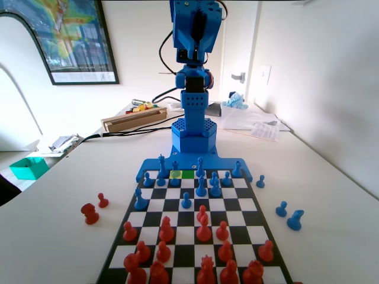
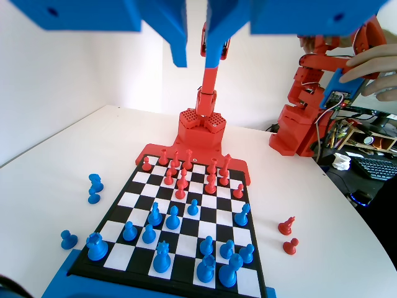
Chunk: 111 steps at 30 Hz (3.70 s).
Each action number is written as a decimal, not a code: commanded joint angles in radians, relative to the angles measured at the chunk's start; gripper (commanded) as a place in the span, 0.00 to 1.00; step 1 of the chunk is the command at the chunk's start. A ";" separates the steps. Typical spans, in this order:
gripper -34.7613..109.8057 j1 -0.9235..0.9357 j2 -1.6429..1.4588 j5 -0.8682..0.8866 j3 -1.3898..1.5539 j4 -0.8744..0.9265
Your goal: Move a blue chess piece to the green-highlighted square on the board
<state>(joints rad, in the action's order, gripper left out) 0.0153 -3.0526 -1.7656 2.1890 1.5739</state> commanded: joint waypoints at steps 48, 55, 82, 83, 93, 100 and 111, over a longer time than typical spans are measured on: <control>0.25 -0.038 0.557 -0.566 -0.152 -0.121; 0.25 0.055 0.629 -0.859 -0.043 -0.118; 0.30 0.272 0.943 -1.060 0.207 -0.334; 0.30 0.278 0.943 -1.065 0.236 -0.373; 0.31 0.282 1.017 -1.065 0.360 -0.607; 0.33 0.284 1.022 -1.071 0.430 -0.701; 0.33 0.253 1.052 -1.039 0.451 -0.729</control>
<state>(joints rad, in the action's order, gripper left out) 0.2730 -1.9988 -2.8041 2.6461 0.8345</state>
